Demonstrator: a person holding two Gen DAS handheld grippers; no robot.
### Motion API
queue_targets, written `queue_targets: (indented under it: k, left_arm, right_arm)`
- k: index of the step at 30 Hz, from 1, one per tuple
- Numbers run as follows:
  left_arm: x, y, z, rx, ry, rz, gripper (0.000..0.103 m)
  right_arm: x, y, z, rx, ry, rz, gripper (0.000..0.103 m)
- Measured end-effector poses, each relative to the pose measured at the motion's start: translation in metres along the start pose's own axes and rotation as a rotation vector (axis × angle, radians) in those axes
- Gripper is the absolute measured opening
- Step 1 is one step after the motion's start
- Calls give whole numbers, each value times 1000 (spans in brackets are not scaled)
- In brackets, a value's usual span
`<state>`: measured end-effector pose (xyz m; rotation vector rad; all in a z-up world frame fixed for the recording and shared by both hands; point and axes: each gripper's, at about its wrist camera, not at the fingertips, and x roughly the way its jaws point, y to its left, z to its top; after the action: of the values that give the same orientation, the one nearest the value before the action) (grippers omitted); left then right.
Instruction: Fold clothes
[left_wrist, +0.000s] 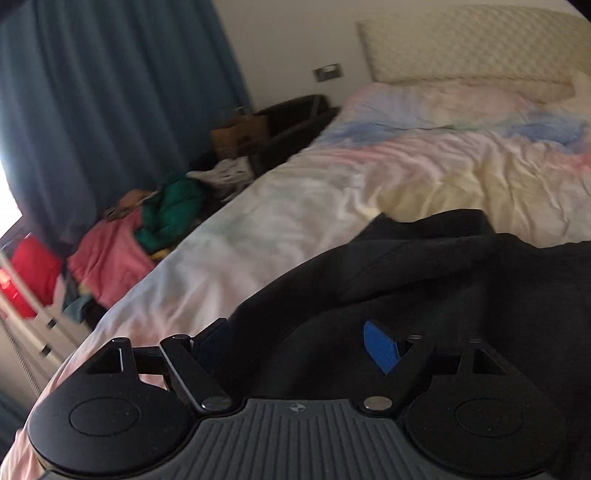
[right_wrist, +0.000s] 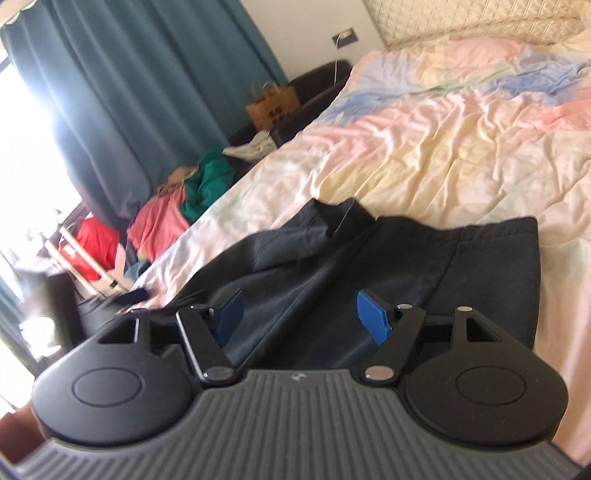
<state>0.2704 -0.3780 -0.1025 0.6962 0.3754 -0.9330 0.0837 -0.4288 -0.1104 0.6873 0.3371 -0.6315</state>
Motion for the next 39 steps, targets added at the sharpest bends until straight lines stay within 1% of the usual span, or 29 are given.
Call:
queue_targets:
  k: [2, 5, 6, 7, 8, 9, 10, 11, 12, 14, 15, 16, 18, 21, 22, 24, 26, 27, 28, 30, 32, 33, 35, 37, 39]
  left_arm:
    - [33, -22, 14, 80, -5, -45, 77]
    - [84, -38, 16, 151, 16, -87, 74]
    - [98, -42, 17, 165, 28, -91, 70]
    - [112, -45, 18, 179, 40, -96, 56]
    - [124, -45, 19, 165, 49, -104, 44]
    - [132, -39, 22, 115, 57, -128, 19]
    - [135, -29, 28, 35, 49, -166, 7]
    - [133, -17, 35, -40, 12, -184, 7]
    - [135, -8, 42, -95, -19, -173, 6]
    - [142, 7, 56, -191, -67, -132, 4]
    - [149, 10, 61, -211, -75, -89, 0]
    - [158, 10, 64, -220, -75, -36, 0]
    - [183, 5, 66, -230, -29, 25, 0]
    - [214, -10, 53, -222, 84, 27, 1]
    - [220, -15, 47, -210, 111, 40, 2]
    - [219, -19, 36, -199, 92, 72, 3]
    - [211, -12, 32, -223, 78, 70, 7]
    - [205, -8, 32, -238, 83, 73, 14]
    - [198, -3, 32, -251, 91, 80, 21]
    - [181, 6, 32, -283, 101, 90, 24]
    - [154, 16, 29, -328, 94, 96, 30]
    - [136, 21, 27, -342, 92, 103, 34]
    - [96, 30, 23, -354, 89, 118, 36]
    - [51, 35, 15, -361, 77, 160, 39]
    - [8, 41, 4, -407, 76, 203, 41]
  right_arm:
    - [7, -3, -2, 1, -14, -27, 71]
    - [27, -7, -7, 15, 43, -48, 71]
    - [32, -8, -8, 29, 66, -50, 71]
    - [36, -10, -10, 43, 84, -51, 71]
    - [39, -11, -11, 55, 97, -53, 71]
    - [42, -13, -12, 66, 111, -54, 71]
    - [44, -14, -13, 80, 122, -53, 71]
    - [43, -16, -14, 95, 129, -50, 71]
    - [43, -17, -15, 111, 132, -46, 71]
    - [40, -17, -17, 125, 123, -30, 72]
    - [39, -15, -18, 117, 120, -22, 72]
    - [39, -14, -19, 108, 119, -19, 71]
    - [40, -13, -20, 99, 121, -18, 72]
    - [44, -13, -22, 91, 129, -29, 71]
    - [48, -14, -22, 86, 133, -35, 72]
    - [54, -16, -23, 84, 142, -48, 71]
    - [59, -18, -24, 89, 145, -58, 71]
    - [61, -17, -25, 81, 142, -64, 71]
    - [63, -17, -26, 70, 140, -70, 71]
    - [66, -17, -27, 56, 145, -83, 71]
    - [68, -19, -26, 54, 142, -90, 70]
    - [67, -18, -26, 49, 140, -91, 70]
    - [64, -16, -26, 25, 126, -86, 70]
    - [58, -12, -26, -5, 113, -79, 70]
    - [53, -10, -24, -33, 105, -58, 70]
